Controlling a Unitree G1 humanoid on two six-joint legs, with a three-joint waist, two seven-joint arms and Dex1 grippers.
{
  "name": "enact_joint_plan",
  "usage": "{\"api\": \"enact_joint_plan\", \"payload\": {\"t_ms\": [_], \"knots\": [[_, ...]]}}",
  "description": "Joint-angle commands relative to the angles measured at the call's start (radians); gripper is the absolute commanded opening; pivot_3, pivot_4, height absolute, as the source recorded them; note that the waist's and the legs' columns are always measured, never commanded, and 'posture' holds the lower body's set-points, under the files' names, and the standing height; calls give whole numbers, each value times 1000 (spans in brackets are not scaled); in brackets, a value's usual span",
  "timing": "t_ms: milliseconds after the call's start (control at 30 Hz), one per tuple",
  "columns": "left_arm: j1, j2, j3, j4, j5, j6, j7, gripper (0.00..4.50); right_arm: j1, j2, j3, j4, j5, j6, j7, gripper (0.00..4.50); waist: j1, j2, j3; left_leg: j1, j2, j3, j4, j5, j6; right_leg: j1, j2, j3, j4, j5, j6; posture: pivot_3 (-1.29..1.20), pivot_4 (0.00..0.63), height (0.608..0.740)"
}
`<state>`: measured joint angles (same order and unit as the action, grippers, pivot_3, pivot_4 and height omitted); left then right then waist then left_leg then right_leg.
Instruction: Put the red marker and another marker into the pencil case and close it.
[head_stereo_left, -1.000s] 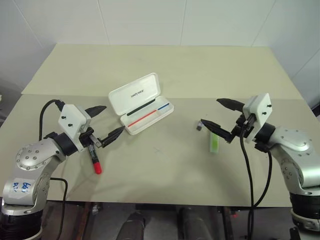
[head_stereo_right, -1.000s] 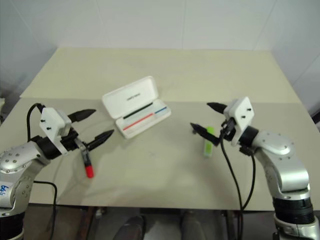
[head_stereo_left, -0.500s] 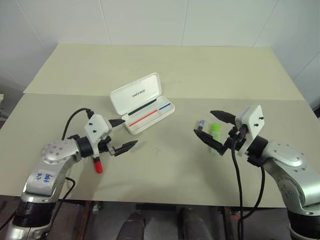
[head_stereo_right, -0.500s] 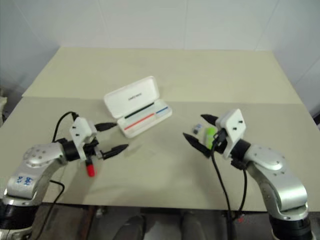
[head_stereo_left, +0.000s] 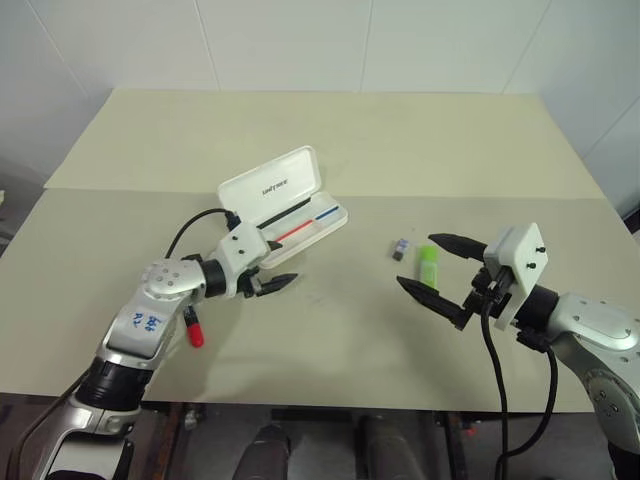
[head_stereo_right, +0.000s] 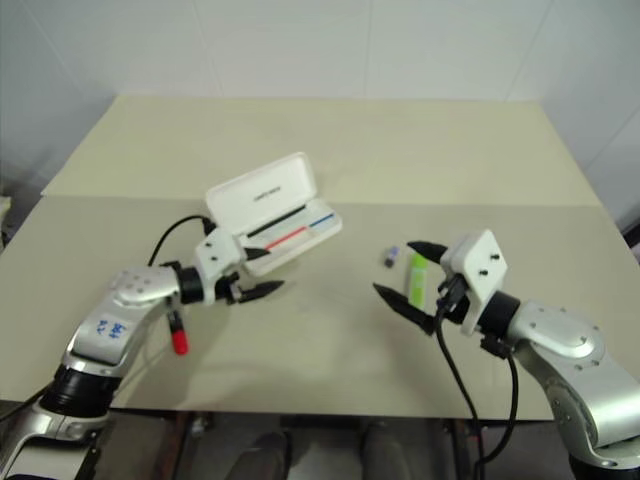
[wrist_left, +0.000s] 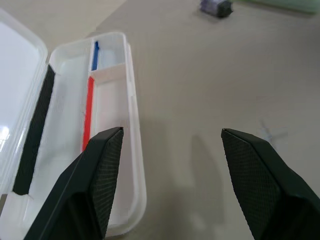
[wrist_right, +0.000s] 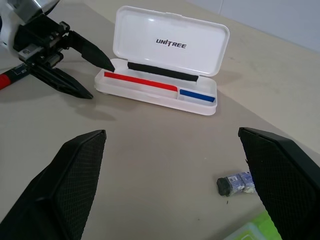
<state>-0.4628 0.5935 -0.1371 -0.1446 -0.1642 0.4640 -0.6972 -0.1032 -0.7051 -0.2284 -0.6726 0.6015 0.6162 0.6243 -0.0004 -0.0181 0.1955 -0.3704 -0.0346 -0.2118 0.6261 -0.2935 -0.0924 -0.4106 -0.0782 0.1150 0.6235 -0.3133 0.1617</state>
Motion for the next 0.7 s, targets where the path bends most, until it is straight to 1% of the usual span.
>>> {"api": "enact_joint_plan", "payload": {"t_ms": [33, 233, 367, 633, 700], "knots": [[-34, -8, -11, -8, 32, 49, 23, 3233, -10, 7, -37, -68, 30, 7, -42, 4500, -1, 0, 0, 0, 0, 0, 0, 0, 0, 0, 0, 0, 0, 0, 0, 0, 150, 740], [-81, -41, -37, 27, 73, 123, 59, 3233, -13, 16, -44, -108, 44, 24, -96, 4500, 1, 0, 0, 0, 0, 0, 1, 0, 0, 0, 0, 0, 0, 0, 0, 0, 150, 740], [-110, -73, -56, 56, 58, 159, 38, 3233, -29, 21, -47, -130, 59, 36, -138, 4500, 1, 0, 0, 0, 0, 0, 1, 0, 0, 0, 0, 0, 1, 0, 0, 0, 150, 740], [-145, -81, -113, 107, 89, 205, 17, 3233, -30, 22, -57, -169, 84, 57, -196, 4500, 0, 0, 0, 0, 0, 0, 1, 0, 0, 0, 0, 0, 1, 0, 0, 0, 150, 740], [-151, -74, -120, 117, 105, 204, 19, 2873, -31, 21, -60, -173, 94, 62, -205, 4500, 1, 0, 0, 0, 0, 0, 1, 0, 0, 0, 0, 0, 1, 0, 0, 0, 150, 740]]}}
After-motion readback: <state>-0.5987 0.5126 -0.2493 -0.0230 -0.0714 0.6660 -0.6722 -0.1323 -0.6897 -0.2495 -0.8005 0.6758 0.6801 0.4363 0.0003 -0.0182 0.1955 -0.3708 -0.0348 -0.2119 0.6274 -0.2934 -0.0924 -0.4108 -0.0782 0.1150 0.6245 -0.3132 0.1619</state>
